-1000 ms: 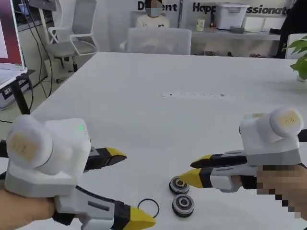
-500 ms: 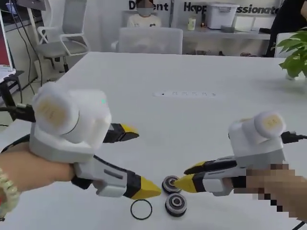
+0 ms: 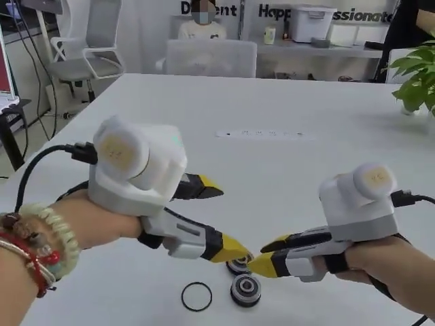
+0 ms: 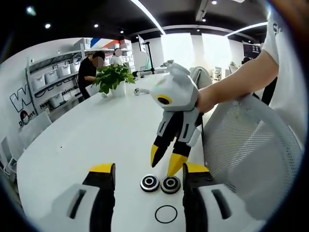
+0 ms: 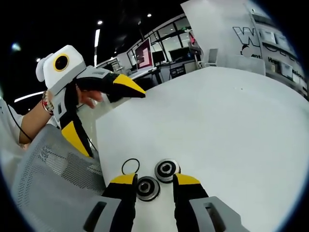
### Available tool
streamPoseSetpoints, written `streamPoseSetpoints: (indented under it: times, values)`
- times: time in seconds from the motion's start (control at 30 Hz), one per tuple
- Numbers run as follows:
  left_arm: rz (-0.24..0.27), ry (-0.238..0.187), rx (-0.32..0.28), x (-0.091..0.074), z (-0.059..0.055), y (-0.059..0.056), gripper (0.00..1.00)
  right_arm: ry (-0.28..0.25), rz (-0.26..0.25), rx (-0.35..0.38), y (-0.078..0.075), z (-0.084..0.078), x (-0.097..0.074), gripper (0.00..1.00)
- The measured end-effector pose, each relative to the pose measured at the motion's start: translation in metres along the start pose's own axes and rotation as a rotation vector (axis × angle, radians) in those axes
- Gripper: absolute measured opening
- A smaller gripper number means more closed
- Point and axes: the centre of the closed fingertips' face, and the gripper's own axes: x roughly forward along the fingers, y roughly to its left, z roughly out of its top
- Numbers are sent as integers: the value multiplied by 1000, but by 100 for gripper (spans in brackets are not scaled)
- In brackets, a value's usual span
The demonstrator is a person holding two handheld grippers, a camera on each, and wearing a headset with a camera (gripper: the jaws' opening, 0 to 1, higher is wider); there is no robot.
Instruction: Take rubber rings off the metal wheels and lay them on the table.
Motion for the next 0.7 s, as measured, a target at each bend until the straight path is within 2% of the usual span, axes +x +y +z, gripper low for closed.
streamPoseSetpoints:
  times: [0.07, 0.17, 0.27, 0.37, 0.4, 0.43, 0.5, 0.57, 0.63, 0.7]
  values:
    - [-15, -12, 3, 6, -1, -3, 49, 10, 4, 2, 0, -3, 1, 27]
    - [-49, 16, -4, 12, -8, -8, 46, 21, 9, 4, 1, -5, 2, 27]
    - [-60, 33, 4, 18, -14, -10, 45, 33, 14, -3, 2, -8, 3, 27]
    - [-51, 4, 3, 23, -18, -13, 39, 46, 21, -3, 3, -11, 4, 27]
    - [-60, -18, 10, 24, -20, -19, 37, 52, 23, -3, 4, -13, 5, 27]
    - [-72, -22, 9, 24, -23, -23, 35, 59, 27, -4, 4, -15, 5, 27]
    - [-109, 10, 15, 26, -35, -32, 30, 74, 33, -9, 5, -18, 6, 27]
    - [-117, 18, 5, 27, -43, -34, 27, 86, 43, -15, 7, -20, 7, 28]
    - [-115, 29, -59, 27, -49, -33, 27, 99, 54, -14, 9, -23, 8, 28]
    - [-89, 13, -63, 29, -46, -27, 26, 114, 59, -25, 10, -26, 9, 28]
